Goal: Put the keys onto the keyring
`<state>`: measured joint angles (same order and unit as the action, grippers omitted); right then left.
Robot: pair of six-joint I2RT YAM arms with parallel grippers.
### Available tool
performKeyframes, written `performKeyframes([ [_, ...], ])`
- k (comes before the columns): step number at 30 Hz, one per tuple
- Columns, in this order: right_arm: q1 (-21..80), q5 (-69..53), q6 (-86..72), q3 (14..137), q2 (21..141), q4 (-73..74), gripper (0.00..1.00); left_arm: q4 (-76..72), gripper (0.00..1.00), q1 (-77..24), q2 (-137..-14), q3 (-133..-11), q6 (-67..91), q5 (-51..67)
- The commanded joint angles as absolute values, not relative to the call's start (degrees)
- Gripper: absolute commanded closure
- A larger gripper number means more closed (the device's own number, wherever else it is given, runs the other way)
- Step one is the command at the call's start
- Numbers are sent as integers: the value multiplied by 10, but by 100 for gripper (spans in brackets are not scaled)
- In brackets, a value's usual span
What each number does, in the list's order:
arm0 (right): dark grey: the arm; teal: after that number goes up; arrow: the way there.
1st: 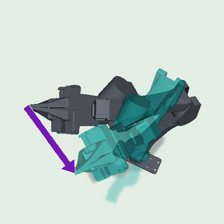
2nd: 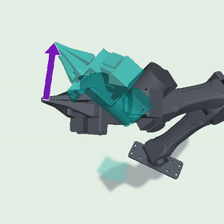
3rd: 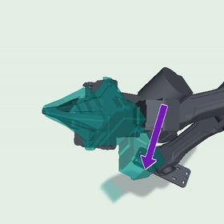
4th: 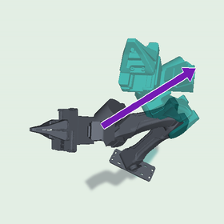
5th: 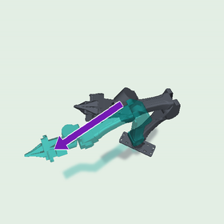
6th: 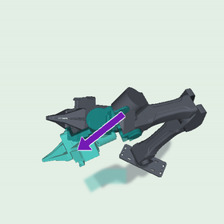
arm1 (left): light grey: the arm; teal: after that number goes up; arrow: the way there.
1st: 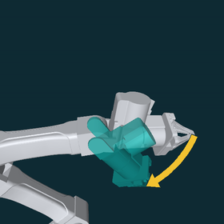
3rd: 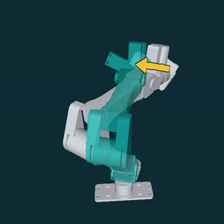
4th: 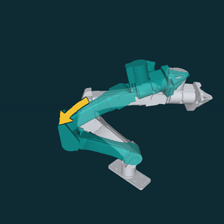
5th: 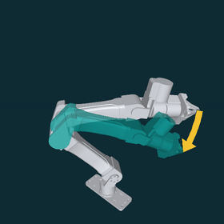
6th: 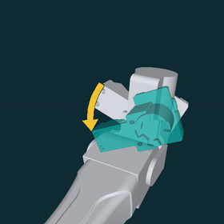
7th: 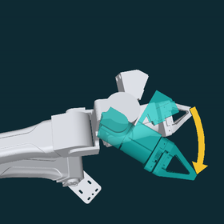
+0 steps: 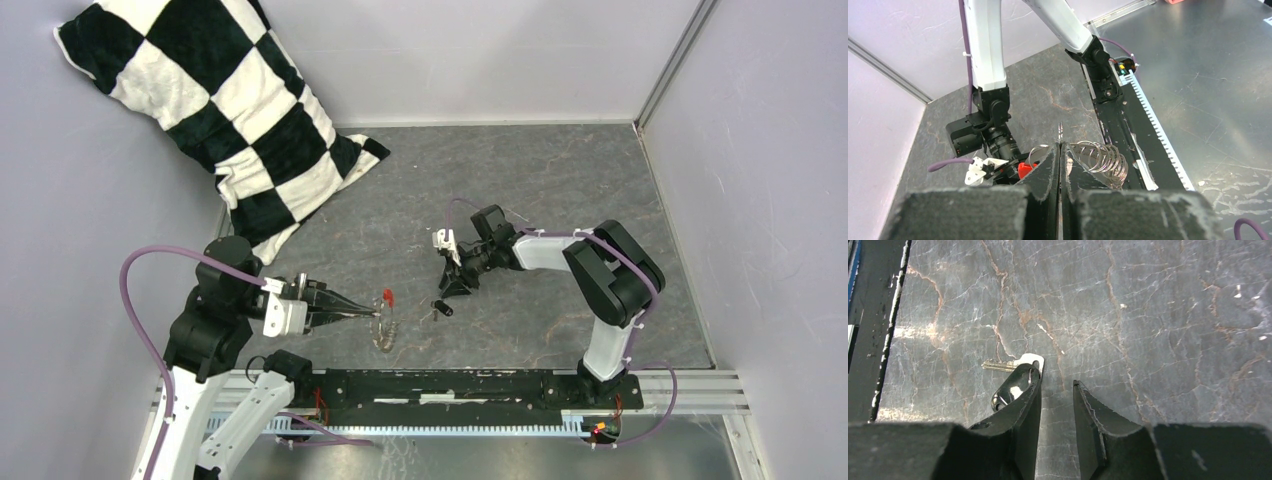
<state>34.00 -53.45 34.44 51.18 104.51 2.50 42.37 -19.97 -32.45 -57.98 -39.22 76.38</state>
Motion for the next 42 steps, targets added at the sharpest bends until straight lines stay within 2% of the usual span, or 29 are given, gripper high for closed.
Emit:
performKeyframes([
  [1,337,-559,363,517,1053,44,64,417,98,-199,-318,-579,-374,761],
  [13,335,-544,348,505,1051,31,64,417,98,-199,-315,-580,-374,758],
  [19,314,-496,289,483,999,-38,64,417,98,-199,-314,-579,-374,758],
  [24,317,-520,289,466,975,-40,63,417,98,-200,-314,-577,-376,758],
  [42,355,-527,307,462,1030,-40,64,417,98,-199,-318,-579,-378,754],
])
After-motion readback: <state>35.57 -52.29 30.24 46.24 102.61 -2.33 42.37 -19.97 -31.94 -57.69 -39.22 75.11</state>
